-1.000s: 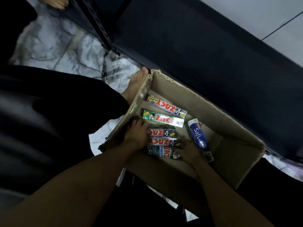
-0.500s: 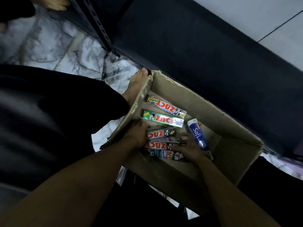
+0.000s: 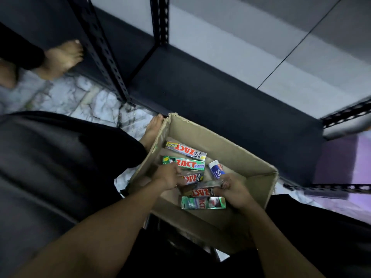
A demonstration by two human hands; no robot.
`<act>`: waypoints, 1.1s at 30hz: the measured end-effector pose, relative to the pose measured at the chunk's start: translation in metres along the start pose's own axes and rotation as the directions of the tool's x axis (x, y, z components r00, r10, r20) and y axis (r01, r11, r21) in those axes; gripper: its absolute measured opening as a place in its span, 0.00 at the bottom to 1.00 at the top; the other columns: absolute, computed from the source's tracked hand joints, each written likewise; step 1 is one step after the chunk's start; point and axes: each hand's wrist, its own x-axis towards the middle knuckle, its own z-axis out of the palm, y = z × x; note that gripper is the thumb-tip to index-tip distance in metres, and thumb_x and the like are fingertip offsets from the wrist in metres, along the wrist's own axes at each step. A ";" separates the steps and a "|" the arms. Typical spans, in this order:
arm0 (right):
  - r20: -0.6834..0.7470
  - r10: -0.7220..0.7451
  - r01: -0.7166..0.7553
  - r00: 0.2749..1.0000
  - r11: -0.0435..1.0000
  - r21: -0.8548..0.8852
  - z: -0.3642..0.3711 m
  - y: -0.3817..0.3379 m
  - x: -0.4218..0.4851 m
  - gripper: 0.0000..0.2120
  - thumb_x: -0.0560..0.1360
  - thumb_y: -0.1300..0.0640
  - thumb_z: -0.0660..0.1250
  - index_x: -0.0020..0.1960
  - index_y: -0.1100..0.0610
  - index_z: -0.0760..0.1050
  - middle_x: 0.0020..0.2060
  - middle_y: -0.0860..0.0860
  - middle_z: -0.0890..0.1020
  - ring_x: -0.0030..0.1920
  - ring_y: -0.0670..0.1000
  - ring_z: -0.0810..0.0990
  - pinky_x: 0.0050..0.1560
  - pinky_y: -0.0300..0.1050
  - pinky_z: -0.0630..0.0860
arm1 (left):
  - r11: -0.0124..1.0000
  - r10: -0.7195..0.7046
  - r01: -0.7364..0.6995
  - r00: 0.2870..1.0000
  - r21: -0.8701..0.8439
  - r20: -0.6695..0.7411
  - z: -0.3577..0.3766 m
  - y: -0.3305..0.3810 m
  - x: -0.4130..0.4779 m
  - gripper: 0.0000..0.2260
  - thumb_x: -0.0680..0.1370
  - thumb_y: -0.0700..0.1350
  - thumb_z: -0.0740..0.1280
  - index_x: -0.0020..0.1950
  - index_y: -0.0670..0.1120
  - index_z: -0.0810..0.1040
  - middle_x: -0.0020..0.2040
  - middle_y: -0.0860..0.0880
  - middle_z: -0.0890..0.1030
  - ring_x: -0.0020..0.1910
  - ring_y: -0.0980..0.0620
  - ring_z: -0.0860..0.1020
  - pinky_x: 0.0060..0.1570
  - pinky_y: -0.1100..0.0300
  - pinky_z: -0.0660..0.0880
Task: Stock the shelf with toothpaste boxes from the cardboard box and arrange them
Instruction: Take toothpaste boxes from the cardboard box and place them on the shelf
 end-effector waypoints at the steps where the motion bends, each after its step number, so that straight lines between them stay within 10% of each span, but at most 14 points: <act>1: -0.027 -0.035 0.035 0.999 0.999 -0.013 -0.006 -0.006 -0.009 0.21 0.66 0.60 0.79 0.56 0.54 0.75 0.45 0.45 0.82 0.43 0.40 0.81 0.50 0.47 0.79 | 1.000 0.011 -0.011 0.999 -0.003 -0.035 -0.008 0.007 -0.003 0.16 0.65 0.51 0.81 0.44 0.50 0.78 0.52 0.48 0.84 0.50 0.49 0.81 0.51 0.56 0.78; 8: -0.228 -0.314 0.276 0.922 0.943 -0.184 -0.058 -0.054 -0.071 0.26 0.70 0.50 0.77 0.66 0.43 0.73 0.52 0.36 0.80 0.55 0.39 0.77 0.57 0.32 0.71 | 0.964 0.251 -0.265 0.927 -0.015 -0.278 -0.071 0.071 -0.054 0.19 0.65 0.50 0.81 0.52 0.53 0.80 0.44 0.65 0.72 0.52 0.60 0.71 0.47 0.77 0.63; 11: -0.281 -0.439 0.384 0.853 0.894 -0.231 -0.083 -0.085 -0.099 0.22 0.71 0.50 0.76 0.62 0.41 0.75 0.44 0.38 0.83 0.46 0.36 0.80 0.48 0.30 0.74 | 0.915 0.395 -0.397 0.850 0.068 -0.349 -0.102 0.100 -0.078 0.26 0.55 0.67 0.77 0.50 0.67 0.76 0.45 0.66 0.78 0.50 0.58 0.78 0.57 0.59 0.75; 13: -0.315 -0.517 0.443 0.796 0.852 -0.280 -0.100 -0.109 -0.119 0.21 0.71 0.49 0.76 0.62 0.41 0.75 0.42 0.40 0.83 0.44 0.36 0.80 0.44 0.29 0.73 | 0.859 0.506 -0.501 0.797 0.107 -0.329 -0.121 0.117 -0.095 0.27 0.57 0.59 0.81 0.54 0.64 0.77 0.48 0.62 0.82 0.48 0.59 0.81 0.52 0.59 0.77; 20: -0.365 -0.704 0.614 0.610 0.710 -0.344 -0.155 -0.184 -0.198 0.21 0.71 0.45 0.74 0.62 0.38 0.74 0.45 0.43 0.83 0.45 0.45 0.82 0.50 0.51 0.80 | 0.621 0.756 -0.767 0.531 0.161 -0.383 -0.194 0.183 -0.196 0.31 0.62 0.48 0.83 0.63 0.55 0.77 0.53 0.59 0.82 0.46 0.65 0.81 0.51 0.69 0.76; 33: -0.455 -0.868 0.765 0.199 0.428 -0.481 -0.200 -0.271 -0.301 0.20 0.70 0.44 0.71 0.61 0.39 0.75 0.48 0.39 0.83 0.49 0.41 0.82 0.49 0.38 0.78 | 0.298 0.864 -0.843 0.038 0.448 -0.502 -0.270 0.233 -0.328 0.30 0.67 0.53 0.80 0.67 0.56 0.75 0.58 0.60 0.78 0.56 0.59 0.79 0.54 0.58 0.78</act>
